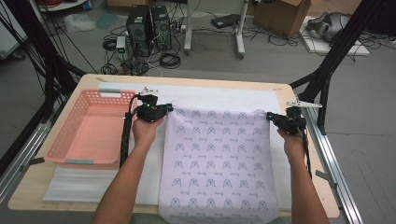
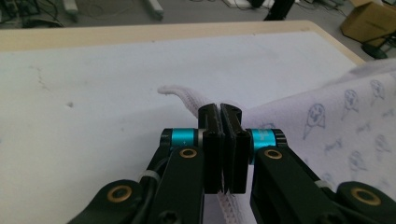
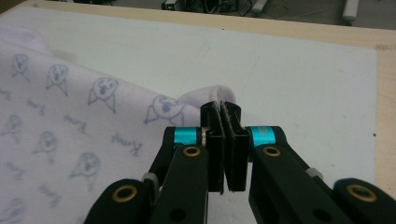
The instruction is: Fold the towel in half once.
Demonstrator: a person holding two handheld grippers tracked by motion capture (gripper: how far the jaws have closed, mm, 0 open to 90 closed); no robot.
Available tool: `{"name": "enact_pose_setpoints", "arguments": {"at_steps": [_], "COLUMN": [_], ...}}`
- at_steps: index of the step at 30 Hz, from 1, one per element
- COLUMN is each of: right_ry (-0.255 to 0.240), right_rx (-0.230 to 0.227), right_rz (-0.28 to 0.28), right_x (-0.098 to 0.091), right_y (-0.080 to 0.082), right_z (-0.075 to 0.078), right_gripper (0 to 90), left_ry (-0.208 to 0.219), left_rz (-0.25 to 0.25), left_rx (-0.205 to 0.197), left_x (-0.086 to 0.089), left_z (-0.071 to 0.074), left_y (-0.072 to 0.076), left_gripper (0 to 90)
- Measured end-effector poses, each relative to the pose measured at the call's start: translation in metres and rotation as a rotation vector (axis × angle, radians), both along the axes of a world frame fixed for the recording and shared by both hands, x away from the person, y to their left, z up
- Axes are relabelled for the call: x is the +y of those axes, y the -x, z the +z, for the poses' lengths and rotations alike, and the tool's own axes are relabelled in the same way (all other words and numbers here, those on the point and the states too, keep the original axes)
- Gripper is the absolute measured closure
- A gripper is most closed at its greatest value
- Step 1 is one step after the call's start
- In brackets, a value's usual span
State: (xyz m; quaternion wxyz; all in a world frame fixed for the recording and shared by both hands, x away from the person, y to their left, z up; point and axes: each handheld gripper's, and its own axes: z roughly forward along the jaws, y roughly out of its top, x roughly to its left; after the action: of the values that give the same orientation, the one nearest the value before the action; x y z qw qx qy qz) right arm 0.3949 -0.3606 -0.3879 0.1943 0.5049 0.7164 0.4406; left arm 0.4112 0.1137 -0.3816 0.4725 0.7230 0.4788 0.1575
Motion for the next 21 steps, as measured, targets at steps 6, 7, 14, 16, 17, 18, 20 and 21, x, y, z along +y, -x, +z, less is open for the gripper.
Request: {"name": "enact_pose_setpoints", "arguments": {"at_steps": [6,7,14,16,17,18,20,21], "right_ry": [-0.009,-0.009,-0.007,-0.002,-0.005,-0.008,-0.014,-0.018], "right_rx": [-0.008,-0.011,-0.024,-0.019,-0.017,-0.017,-0.023,-0.021], "right_rz": [0.036,0.041,0.079,0.082,0.087,0.088,0.093,0.096], "right_x": [0.001,0.000,0.000,0.000,-0.001,-0.001,-0.001,-0.001], "right_y": [0.026,0.031,0.065,0.075,0.079,0.084,0.097,0.103], "right_z": [0.003,0.003,0.002,0.000,-0.001,-0.002,-0.005,-0.007], "right_gripper": [89.1,89.1,89.0,89.1,89.0,89.0,89.0,89.1], "left_ry": [0.049,0.057,0.059,0.060,0.048,0.054,0.052,0.056], "left_rz": [-0.021,-0.022,-0.058,-0.070,-0.081,-0.087,-0.100,-0.104], "left_rx": [-0.008,-0.010,-0.018,-0.021,-0.019,-0.025,-0.025,-0.022], "left_x": [0.005,0.007,0.013,0.014,0.014,0.015,0.017,0.018], "left_z": [-0.007,-0.009,-0.019,-0.022,-0.024,-0.027,-0.031,-0.033], "left_y": [0.028,0.033,0.070,0.079,0.084,0.091,0.101,0.105], "left_gripper": [87.3,87.3,87.2,87.3,87.2,87.2,87.2,87.2]}}
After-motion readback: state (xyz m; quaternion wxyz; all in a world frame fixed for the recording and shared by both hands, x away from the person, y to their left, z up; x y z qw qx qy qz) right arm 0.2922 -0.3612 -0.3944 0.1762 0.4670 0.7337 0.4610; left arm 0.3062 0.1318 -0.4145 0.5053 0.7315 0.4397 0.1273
